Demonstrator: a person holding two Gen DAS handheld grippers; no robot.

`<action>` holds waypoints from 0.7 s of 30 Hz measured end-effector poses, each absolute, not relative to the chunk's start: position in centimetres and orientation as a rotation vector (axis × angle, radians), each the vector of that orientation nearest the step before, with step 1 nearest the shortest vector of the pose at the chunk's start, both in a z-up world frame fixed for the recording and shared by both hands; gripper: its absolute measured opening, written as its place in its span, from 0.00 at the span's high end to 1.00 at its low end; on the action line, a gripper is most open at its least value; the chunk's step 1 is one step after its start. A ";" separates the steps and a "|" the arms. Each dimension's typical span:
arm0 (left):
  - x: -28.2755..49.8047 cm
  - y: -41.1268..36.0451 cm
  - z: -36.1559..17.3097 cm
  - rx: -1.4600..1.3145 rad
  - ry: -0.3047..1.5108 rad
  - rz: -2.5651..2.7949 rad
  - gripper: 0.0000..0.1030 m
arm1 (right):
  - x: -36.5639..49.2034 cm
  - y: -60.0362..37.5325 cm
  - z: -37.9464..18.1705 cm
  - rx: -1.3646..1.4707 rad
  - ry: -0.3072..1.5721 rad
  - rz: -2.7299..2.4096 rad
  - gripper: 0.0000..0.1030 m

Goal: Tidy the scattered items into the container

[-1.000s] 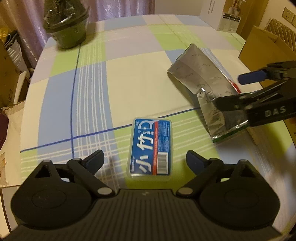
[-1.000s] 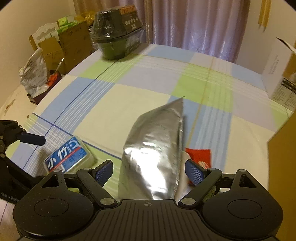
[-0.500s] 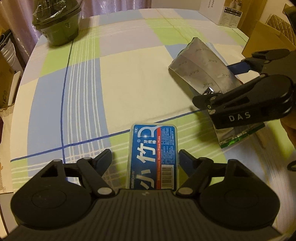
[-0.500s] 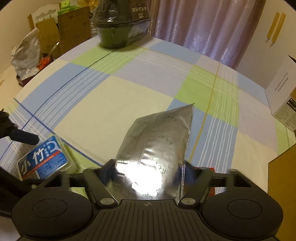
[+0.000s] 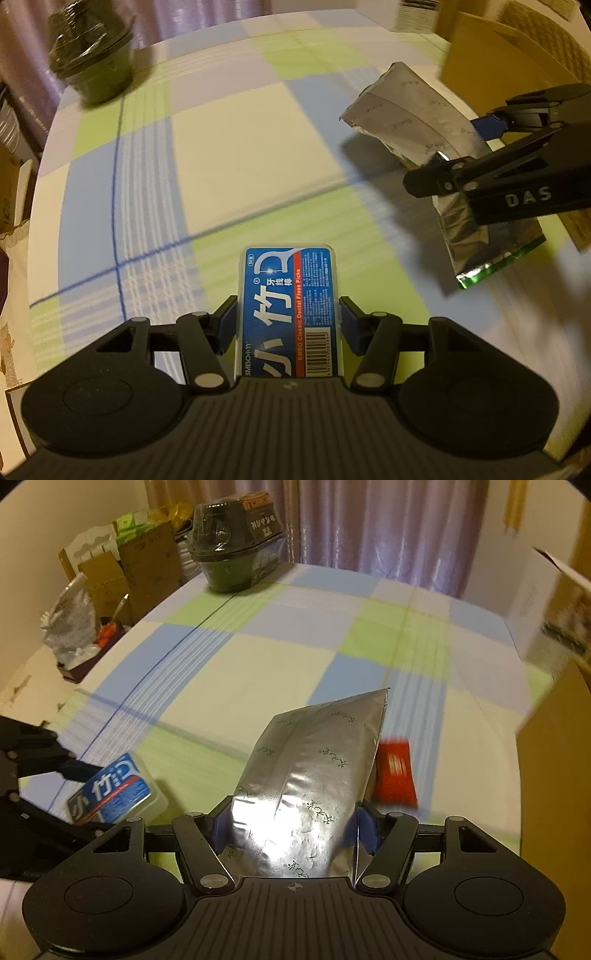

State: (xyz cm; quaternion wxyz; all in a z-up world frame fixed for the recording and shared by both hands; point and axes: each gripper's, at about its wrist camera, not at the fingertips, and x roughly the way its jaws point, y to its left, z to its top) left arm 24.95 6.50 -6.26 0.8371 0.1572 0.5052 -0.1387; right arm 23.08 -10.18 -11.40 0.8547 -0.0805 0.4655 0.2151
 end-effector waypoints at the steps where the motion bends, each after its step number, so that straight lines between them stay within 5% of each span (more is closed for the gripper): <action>1: 24.1 6.0 -6.2 0.339 1.073 -0.305 0.50 | 22.1 -10.7 -11.2 -0.161 0.986 0.451 0.34; 14: 17.5 1.7 -8.0 0.310 1.139 -0.371 0.49 | 13.9 -16.0 -13.3 -0.100 1.076 0.426 0.33; 21: 16.9 1.5 -9.3 0.293 1.185 -0.362 0.49 | 13.6 -16.3 -13.8 -0.096 1.063 0.437 0.15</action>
